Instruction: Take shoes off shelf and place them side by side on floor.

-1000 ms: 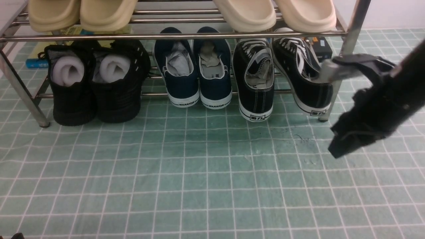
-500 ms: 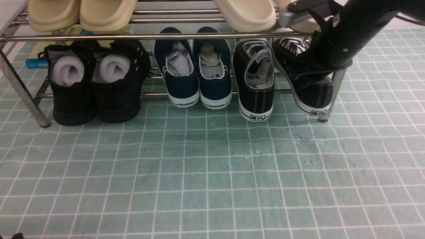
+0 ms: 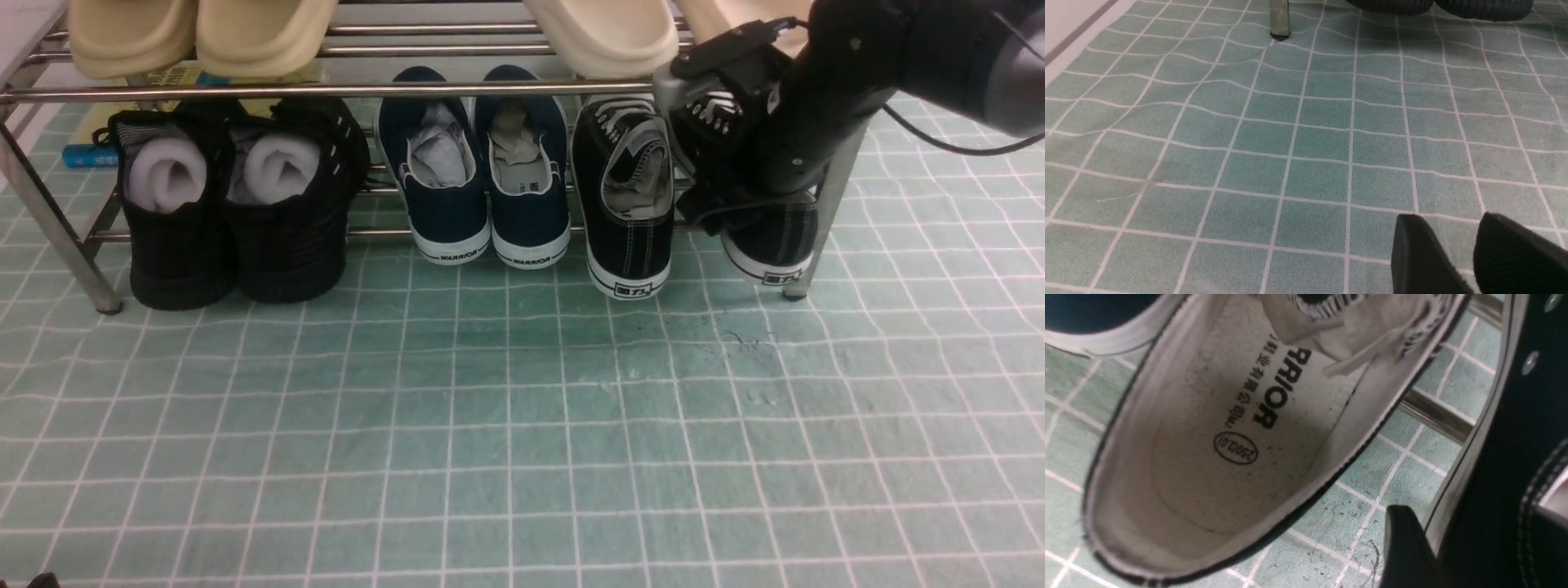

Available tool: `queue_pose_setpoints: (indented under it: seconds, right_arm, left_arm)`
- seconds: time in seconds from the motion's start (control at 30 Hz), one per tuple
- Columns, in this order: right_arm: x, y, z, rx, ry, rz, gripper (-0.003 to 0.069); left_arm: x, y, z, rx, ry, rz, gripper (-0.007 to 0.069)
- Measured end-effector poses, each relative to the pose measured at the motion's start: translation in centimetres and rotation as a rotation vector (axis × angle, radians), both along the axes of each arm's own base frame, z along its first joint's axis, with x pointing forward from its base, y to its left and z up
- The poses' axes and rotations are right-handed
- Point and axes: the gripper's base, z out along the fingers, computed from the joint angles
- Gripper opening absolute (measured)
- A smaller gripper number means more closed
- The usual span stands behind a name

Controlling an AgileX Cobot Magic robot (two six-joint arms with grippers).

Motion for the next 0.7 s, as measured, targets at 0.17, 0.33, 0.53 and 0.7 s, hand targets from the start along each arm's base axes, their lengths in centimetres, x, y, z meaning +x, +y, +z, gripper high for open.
queue_pose_setpoints:
  seconds: [0.17,0.33,0.53,0.7]
  right_arm:
    - [0.1,0.0,-0.3,-0.01,0.004,0.001,0.0142]
    - [-0.6,-0.1,0.3,0.0,0.055,-0.006,0.002]
    - [-3.6,-0.6,3.5,0.039,0.171,-0.01,0.002]
    - [-6.9,-1.2,7.4,0.087,0.222,-0.006,0.002]
  left_arm:
    - [0.0,0.0,0.0,0.0,0.0,0.0,0.0242]
    - [0.0,0.0,0.0,0.0,0.0,0.0,0.0242]
    - [0.0,0.0,0.0,0.0,0.0,0.0,0.0242]
    - [0.0,0.0,0.0,0.0,0.0,0.0,0.0242]
